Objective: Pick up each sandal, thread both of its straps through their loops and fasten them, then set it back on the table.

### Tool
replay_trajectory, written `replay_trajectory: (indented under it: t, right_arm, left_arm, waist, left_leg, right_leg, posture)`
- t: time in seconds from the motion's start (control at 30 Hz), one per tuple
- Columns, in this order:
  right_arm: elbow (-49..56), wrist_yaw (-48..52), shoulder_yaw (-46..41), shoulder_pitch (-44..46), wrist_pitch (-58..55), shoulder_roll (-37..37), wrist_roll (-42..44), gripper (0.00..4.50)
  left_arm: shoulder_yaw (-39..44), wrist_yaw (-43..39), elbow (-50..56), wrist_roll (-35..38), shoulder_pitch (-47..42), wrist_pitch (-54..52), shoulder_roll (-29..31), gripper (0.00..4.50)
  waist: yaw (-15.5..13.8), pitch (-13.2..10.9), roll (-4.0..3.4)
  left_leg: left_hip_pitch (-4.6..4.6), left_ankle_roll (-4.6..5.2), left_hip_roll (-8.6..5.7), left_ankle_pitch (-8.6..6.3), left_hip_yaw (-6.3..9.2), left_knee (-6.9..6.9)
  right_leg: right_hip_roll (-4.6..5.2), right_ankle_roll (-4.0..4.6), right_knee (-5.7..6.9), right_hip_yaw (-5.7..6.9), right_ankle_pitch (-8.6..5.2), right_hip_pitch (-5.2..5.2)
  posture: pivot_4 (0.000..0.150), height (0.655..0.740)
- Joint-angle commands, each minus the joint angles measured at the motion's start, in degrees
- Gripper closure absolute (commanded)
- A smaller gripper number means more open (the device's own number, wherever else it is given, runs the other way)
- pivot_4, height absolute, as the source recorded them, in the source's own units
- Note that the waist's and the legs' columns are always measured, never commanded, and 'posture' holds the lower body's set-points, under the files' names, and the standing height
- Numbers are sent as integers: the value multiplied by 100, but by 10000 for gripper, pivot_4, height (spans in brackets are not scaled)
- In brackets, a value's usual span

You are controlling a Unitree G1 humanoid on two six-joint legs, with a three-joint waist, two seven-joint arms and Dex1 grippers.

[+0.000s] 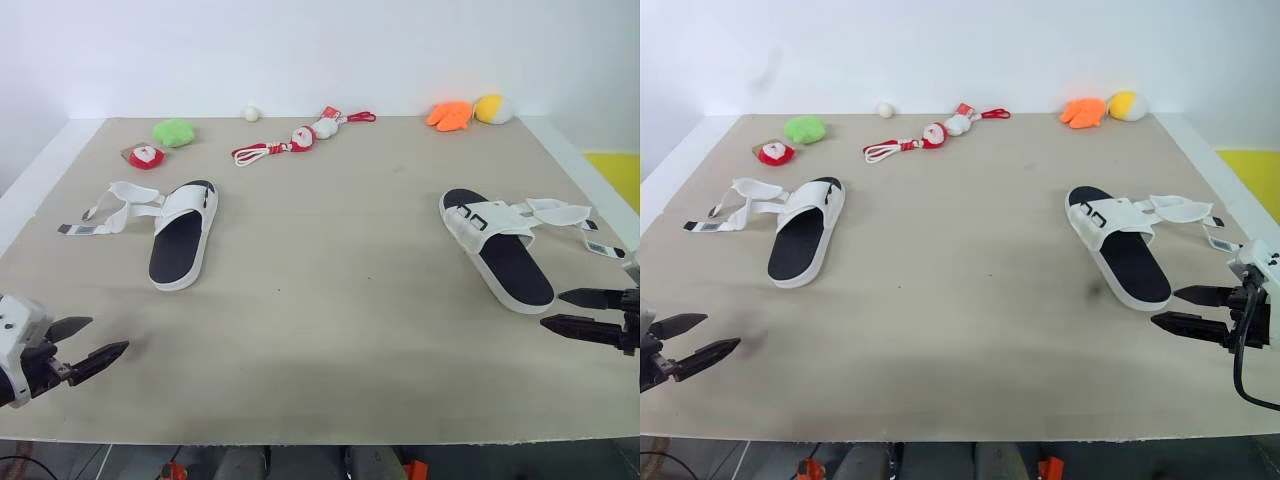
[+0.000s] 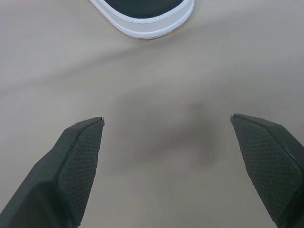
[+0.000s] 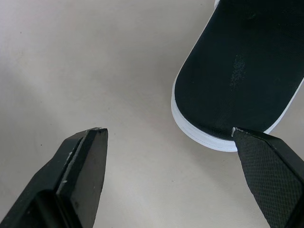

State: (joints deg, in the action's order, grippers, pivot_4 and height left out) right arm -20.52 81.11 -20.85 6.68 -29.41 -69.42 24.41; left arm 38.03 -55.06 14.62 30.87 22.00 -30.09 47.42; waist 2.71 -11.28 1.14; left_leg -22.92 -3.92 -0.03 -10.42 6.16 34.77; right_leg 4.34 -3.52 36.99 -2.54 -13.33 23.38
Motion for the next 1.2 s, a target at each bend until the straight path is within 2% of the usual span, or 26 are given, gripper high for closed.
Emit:
replay_trajectory:
  t: [0.03, 0.77, 0.97, 1.07, 1.2]
  right_arm:
    - [-97, 68, -62, 123, 104, -63, 10, 0]
    - [-397, 43, 65, 416, 187, -8, -3, 0]
    - [-201, -146, -132, 670, 12, 158, 223, 0]
    - [120, -594, -249, 987, -52, 440, 392, 0]
    - [620, -1547, -347, 1303, 677, 943, 98, 0]
  left_arm:
    - [75, -5, 40, 70, -29, -24, 42, 677]
    - [37, -67, -26, 74, -154, -146, 128, 677]
    - [-221, -22, 110, 142, -354, -213, 126, 677]
    - [-831, 124, 435, 633, -1321, -578, 34, 677]
    - [-1939, 388, 485, 811, -2965, -874, -334, 677]
  waist:
    - [0, 0, 0]
    - [1, 0, -1]
    - [1, 0, -1]
    - [-10, 0, -1]
    - [-15, 0, -1]
  left_leg:
    - [0, 0, 0, 0, 0, 0]
    - [3, 0, 0, 0, -4, 6]
    - [5, 1, 0, 0, -6, 11]
    - [5, 3, 0, 1, -6, 19]
    - [-23, 27, 3, 18, -6, 57]
  right_leg:
    - [0, 0, 0, 0, 0, 0]
    - [-1, -2, 2, -6, 3, -2]
    - [-2, -5, 4, -10, 7, -4]
    - [-4, -14, 7, -11, 13, -7]
    - [-9, -53, 7, -10, 39, -19]
  posture:
    - [1500, 7400]
    - [1500, 7400]
    - [1500, 7400]
    - [1500, 7400]
    - [1500, 7400]
